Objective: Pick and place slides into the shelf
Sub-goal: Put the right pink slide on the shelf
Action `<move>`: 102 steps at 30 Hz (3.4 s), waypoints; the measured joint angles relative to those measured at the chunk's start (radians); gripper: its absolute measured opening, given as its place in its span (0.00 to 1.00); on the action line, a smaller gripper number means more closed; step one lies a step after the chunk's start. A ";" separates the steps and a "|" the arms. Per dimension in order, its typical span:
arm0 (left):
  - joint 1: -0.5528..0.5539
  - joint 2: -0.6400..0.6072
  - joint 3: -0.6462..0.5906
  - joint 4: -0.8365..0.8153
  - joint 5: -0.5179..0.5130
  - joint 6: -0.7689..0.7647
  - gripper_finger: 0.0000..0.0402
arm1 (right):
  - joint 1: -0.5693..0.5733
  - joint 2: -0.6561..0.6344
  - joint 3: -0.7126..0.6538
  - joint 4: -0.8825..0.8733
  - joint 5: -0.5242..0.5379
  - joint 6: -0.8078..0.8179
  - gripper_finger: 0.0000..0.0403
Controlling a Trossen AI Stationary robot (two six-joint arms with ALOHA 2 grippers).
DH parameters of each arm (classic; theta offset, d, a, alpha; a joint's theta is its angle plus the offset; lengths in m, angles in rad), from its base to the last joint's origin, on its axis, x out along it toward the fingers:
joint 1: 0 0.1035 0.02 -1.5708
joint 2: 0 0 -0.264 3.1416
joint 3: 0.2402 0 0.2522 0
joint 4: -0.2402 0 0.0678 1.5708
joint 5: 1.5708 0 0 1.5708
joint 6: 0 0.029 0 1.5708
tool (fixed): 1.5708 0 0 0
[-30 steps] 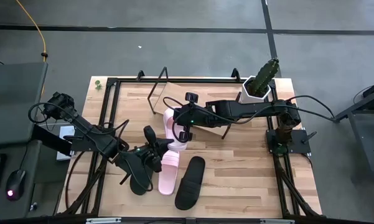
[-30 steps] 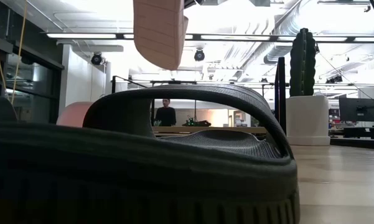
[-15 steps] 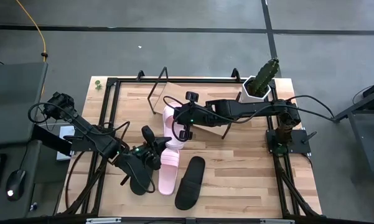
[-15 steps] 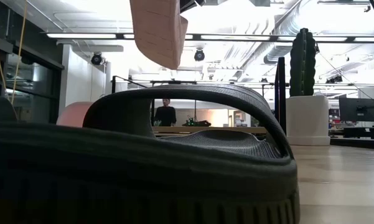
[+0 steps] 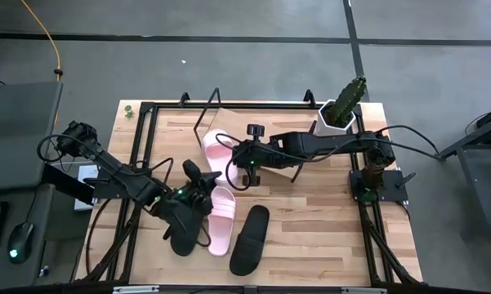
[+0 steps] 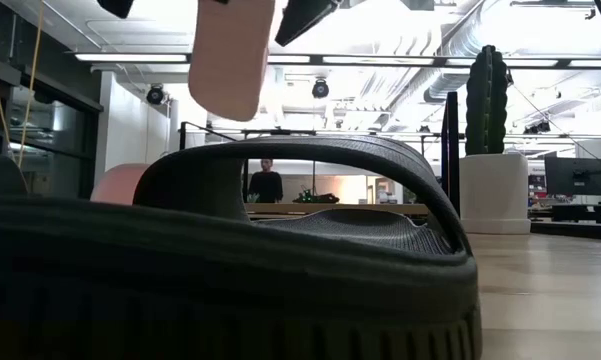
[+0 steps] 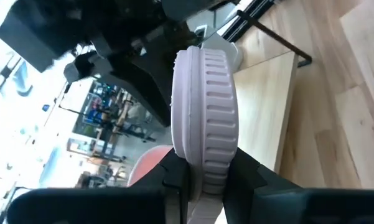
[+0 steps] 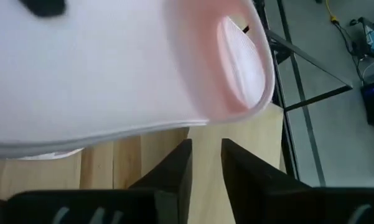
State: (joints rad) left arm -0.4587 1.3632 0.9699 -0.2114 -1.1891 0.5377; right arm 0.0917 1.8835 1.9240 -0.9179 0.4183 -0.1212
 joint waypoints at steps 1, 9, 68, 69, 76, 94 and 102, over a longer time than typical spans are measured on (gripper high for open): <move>0.015 0.000 0.000 -0.014 0.012 -0.010 0.12 | 0.001 0.000 0.007 0.005 0.000 -0.009 0.20; 0.153 0.000 0.000 -0.126 0.191 -0.126 0.12 | 0.004 0.000 0.141 -0.036 -0.009 -0.027 0.22; 1.194 -0.272 -0.300 0.365 1.711 0.293 0.11 | 0.052 0.000 0.320 -0.183 -0.185 -0.176 0.22; 1.195 -0.272 -0.309 0.380 1.709 0.300 0.11 | 0.052 0.000 0.319 -0.177 -0.187 -0.177 0.22; 1.272 -0.259 -0.353 0.428 1.737 0.328 0.11 | 0.052 0.000 0.319 -0.164 -0.191 -0.176 0.22; 1.395 -0.215 -0.440 0.572 1.874 0.321 0.11 | 0.052 0.000 0.319 -0.163 -0.261 -0.176 0.22; 1.393 -0.089 -0.439 0.649 1.886 0.320 0.11 | 0.052 0.000 0.319 -0.163 -0.271 -0.176 0.22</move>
State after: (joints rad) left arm 0.9340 1.2738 0.5310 0.4375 0.6966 0.8577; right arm 0.1436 1.8835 2.2429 -1.0809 0.1468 -0.2974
